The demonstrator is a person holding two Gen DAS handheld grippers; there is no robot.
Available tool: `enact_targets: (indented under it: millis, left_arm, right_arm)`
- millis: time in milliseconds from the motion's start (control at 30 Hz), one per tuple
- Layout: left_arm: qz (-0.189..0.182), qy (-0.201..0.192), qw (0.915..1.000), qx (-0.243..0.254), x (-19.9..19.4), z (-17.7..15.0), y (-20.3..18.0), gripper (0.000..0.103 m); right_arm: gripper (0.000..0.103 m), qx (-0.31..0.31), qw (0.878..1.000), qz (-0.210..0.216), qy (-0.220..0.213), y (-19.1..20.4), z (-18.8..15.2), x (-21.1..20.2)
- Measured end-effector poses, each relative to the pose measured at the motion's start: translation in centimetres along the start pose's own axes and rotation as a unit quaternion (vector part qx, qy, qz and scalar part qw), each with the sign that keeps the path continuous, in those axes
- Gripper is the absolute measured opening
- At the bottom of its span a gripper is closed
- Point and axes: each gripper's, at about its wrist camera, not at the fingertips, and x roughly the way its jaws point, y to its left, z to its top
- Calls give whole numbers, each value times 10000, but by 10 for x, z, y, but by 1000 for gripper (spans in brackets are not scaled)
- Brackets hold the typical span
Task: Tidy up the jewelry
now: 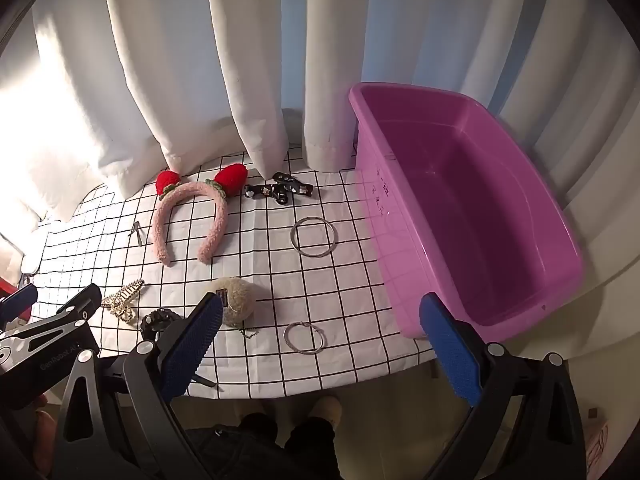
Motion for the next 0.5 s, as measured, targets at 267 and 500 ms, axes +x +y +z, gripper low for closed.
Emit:
enact_targets:
  millis: [267, 500]
  left_arm:
    - [-28, -8, 10000, -16, 0, 0, -4, 97]
    - [-38, -38, 10000, -23, -2, -2, 0, 97]
  right_arm:
    - [94, -2, 10000, 2, -4, 0, -1, -1]
    - [94, -5, 10000, 9, -11, 0, -1, -1]
